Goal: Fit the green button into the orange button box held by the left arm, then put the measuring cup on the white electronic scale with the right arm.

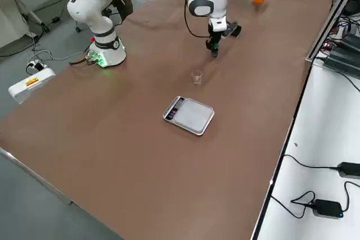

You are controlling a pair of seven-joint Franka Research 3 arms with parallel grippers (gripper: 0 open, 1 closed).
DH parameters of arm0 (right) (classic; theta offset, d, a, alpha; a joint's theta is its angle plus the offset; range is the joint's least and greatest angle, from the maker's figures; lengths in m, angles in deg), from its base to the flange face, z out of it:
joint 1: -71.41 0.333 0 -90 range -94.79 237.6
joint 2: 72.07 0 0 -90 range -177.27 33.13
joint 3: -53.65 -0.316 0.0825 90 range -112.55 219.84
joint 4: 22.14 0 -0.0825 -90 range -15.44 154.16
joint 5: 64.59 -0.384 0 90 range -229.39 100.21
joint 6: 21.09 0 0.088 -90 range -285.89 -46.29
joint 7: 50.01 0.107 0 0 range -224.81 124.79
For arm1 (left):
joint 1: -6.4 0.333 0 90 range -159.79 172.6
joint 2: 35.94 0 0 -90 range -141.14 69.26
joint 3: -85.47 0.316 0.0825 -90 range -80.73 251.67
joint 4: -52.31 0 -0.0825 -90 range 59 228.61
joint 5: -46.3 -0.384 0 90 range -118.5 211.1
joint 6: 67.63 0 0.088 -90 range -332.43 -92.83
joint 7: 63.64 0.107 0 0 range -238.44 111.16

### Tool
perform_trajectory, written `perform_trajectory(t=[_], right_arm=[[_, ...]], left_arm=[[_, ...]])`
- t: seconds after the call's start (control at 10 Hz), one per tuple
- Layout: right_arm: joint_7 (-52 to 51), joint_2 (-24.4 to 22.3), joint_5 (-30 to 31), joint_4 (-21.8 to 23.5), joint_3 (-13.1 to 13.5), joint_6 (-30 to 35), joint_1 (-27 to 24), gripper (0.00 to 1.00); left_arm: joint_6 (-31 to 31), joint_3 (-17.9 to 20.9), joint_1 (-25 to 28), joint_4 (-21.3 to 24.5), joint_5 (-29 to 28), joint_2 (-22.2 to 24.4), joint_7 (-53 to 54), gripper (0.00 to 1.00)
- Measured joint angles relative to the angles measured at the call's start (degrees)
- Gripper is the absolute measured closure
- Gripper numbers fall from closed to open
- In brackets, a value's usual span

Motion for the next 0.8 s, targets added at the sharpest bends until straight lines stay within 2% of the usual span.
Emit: perform_trajectory(t=[0.2, 0.5, 0.8], right_arm=[[0.8, -0.4, 0.4, -3.8, -0.4, 5.9, 0.7, 0.64], [5.5, -1.3, 0.6, -16.7, -3.7, 18.9, 3.1, 0.64], [10.2, 1.5, 0.6, -25.0, -4.2, 20.8, 9.7, 0.64]], left_arm=[[0.0, 0.0, -0.1, -0.2, 0.0, 0.0, 0.0, 0.02], [0.0, -0.1, -0.4, -0.3, 0.0, -0.4, -0.2, 0.02], [0.0, -0.1, -0.5, -0.3, 0.0, -1.0, -0.2, 0.02]])
